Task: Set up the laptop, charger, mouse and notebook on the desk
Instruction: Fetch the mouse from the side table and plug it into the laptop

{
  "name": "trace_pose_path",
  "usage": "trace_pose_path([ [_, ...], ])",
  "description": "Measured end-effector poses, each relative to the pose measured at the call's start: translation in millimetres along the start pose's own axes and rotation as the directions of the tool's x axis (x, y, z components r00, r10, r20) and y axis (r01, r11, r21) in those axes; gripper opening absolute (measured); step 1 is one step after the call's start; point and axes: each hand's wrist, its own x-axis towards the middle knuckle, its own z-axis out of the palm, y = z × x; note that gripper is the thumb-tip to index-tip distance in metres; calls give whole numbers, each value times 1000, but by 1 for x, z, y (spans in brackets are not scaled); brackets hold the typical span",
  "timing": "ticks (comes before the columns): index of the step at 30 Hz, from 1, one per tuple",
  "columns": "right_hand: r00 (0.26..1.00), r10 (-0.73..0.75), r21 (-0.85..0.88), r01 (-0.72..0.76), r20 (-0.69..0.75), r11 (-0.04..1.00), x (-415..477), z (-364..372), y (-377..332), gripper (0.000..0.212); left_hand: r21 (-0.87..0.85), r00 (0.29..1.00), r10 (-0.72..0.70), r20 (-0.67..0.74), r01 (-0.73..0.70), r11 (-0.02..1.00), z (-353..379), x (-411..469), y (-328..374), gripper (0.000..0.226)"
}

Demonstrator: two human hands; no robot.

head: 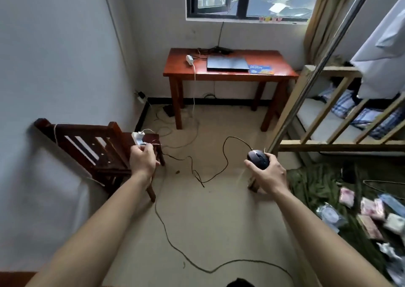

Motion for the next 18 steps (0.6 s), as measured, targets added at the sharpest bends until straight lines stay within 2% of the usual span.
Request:
trace_pose_path([
  [7, 991, 15, 86, -4, -132, 996, 147, 10, -13, 74, 16, 980, 23, 199, -27, 999, 154, 104, 34, 12],
  [11, 988, 18, 148, 5, -156, 989, 265, 27, -26, 76, 28, 957, 48, 287, -58, 998, 255, 179, 63, 13],
  [12, 989, 7, 160, 17, -147, 987, 276, 31, -27, 75, 38, 948, 41, 314, -55, 998, 259, 184, 67, 15],
  [18, 988, 17, 197, 14, -155, 980, 458, 29, -91, 70, -10, 909, 95, 406, -100, 995, 389, 280, 161, 16],
])
